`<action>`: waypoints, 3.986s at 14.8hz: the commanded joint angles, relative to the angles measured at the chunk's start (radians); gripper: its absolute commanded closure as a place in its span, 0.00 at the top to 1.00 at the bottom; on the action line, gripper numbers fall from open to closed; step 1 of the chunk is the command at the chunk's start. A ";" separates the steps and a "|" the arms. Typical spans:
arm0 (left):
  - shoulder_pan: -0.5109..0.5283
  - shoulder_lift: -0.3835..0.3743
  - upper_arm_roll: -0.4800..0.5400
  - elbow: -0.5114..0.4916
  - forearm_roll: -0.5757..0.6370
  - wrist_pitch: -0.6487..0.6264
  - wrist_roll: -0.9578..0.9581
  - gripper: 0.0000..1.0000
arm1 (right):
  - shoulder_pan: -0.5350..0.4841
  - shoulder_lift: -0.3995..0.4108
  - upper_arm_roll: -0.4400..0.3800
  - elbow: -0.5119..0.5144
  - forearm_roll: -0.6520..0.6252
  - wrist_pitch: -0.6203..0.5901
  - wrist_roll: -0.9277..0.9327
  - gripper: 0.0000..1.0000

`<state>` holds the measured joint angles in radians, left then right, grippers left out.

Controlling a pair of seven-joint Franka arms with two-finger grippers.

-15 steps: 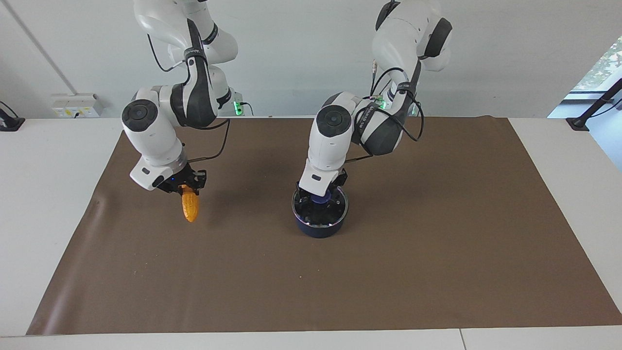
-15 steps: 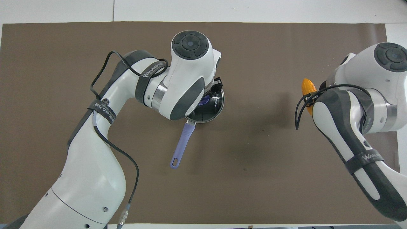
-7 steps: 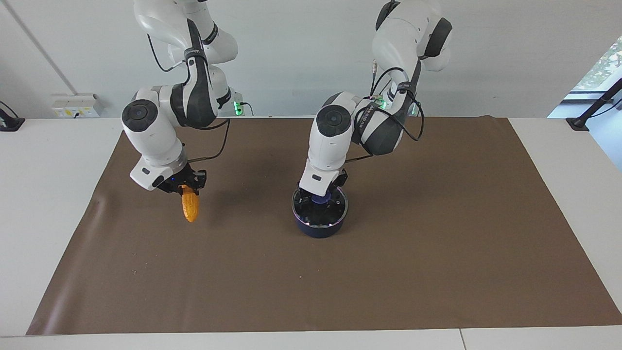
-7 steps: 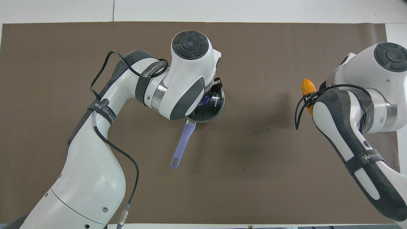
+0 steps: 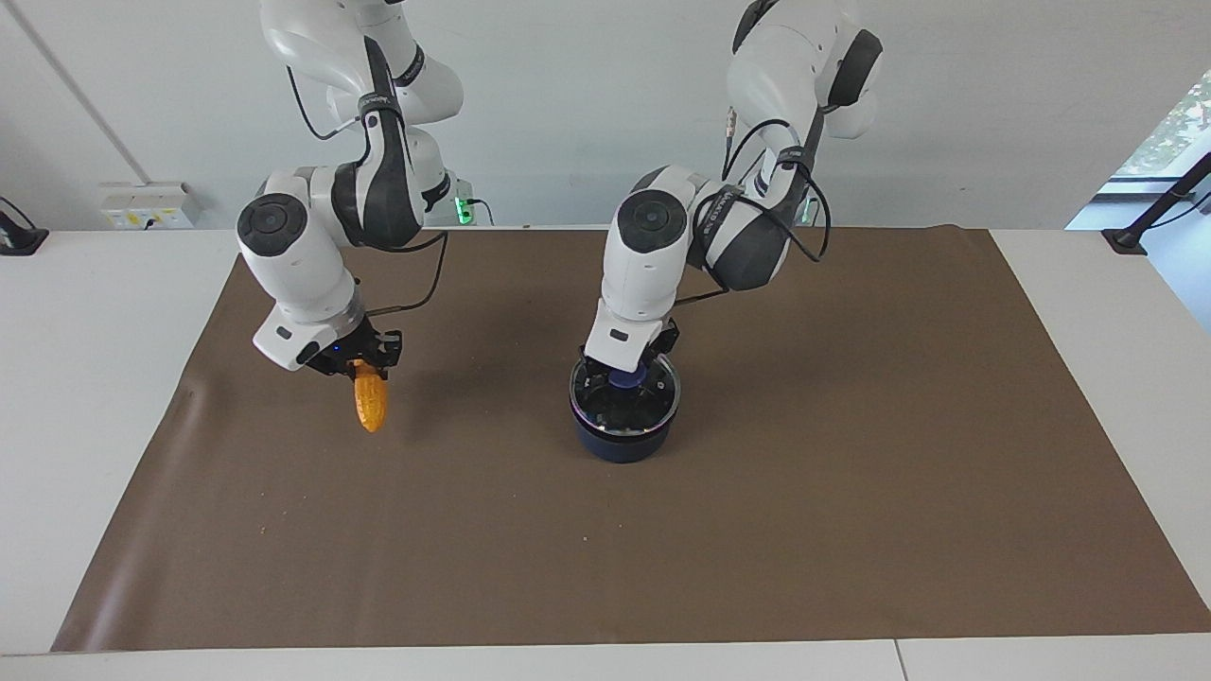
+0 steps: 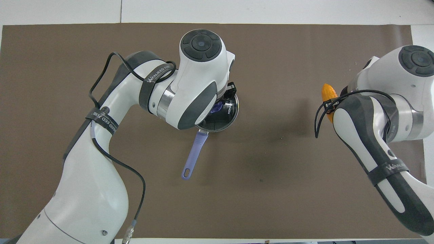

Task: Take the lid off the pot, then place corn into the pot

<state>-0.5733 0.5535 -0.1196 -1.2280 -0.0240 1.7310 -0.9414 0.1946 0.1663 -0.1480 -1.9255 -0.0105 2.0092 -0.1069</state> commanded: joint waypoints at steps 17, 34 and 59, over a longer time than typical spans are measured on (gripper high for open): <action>0.555 -0.395 0.024 -0.466 0.007 0.045 0.869 0.00 | 0.526 0.288 0.008 0.399 0.133 0.053 0.730 0.00; 0.612 -0.385 0.026 -0.863 0.062 0.479 0.931 0.00 | 0.526 0.331 0.008 0.297 0.072 0.235 0.719 0.15; 0.589 -0.664 -0.002 -0.612 0.053 -0.107 0.926 1.00 | -0.113 -0.162 -0.005 0.303 0.044 -0.478 0.069 1.00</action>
<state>0.0204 -0.0697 -0.1286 -1.7544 0.0198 1.5979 -0.0108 0.0982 0.0467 -0.1678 -1.5653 0.0444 1.5146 -0.0110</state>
